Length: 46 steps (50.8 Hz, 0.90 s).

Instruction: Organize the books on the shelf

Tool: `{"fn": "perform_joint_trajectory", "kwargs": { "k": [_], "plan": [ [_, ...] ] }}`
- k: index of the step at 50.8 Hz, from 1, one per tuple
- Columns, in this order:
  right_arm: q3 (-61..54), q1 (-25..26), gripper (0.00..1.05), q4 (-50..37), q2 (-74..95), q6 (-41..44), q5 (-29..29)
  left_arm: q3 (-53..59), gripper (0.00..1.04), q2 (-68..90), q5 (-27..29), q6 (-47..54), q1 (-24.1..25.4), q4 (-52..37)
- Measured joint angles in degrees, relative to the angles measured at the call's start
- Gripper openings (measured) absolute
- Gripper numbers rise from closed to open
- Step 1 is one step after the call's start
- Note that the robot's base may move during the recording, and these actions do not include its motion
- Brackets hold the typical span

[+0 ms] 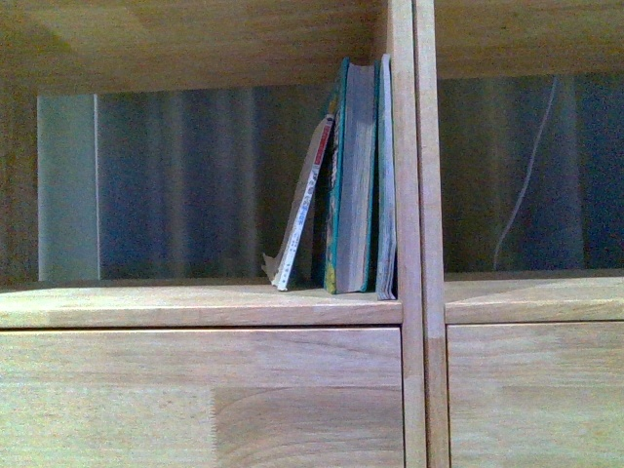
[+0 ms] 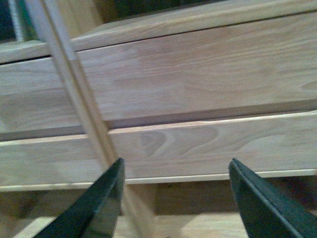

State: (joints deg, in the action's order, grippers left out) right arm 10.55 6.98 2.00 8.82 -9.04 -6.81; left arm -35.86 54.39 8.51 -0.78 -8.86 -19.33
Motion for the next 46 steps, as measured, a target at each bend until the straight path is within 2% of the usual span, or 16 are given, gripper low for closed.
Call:
{"fn": "perform_joint_trajectory", "kwargs": {
  "k": [1,4,14,21,25,28,46],
  "plan": [
    [-0.31,-1.75,0.62,-0.02,-0.39,1.60,2.84,1.42,0.43,-0.70,-0.39,0.04,0.20,-0.61],
    [-1.05,-5.09,0.53,-0.07,-1.16,3.91,5.66,4.70,0.34,-2.36,-1.07,0.09,0.81,-1.97],
    [-3.50,-6.67,0.23,-0.63,-2.86,7.48,6.43,13.60,0.04,-7.52,-2.64,0.13,2.82,-5.20],
    [-5.07,-6.75,0.02,-0.90,-3.89,8.24,6.54,18.51,0.03,-10.91,-4.07,0.26,3.87,-6.49],
    [-5.77,-6.75,0.03,-1.16,-4.42,8.50,6.58,21.22,0.03,-13.25,-7.96,0.31,7.10,-6.75],
    [-6.34,-6.75,0.03,-1.29,-4.94,8.52,6.60,23.32,0.03,-15.21,-8.09,0.31,8.55,-6.93],
    [-8.76,-6.78,0.03,-1.77,-7.21,8.66,6.58,29.29,0.03,-23.06,-8.52,0.31,8.57,-5.38]
  ]
}}
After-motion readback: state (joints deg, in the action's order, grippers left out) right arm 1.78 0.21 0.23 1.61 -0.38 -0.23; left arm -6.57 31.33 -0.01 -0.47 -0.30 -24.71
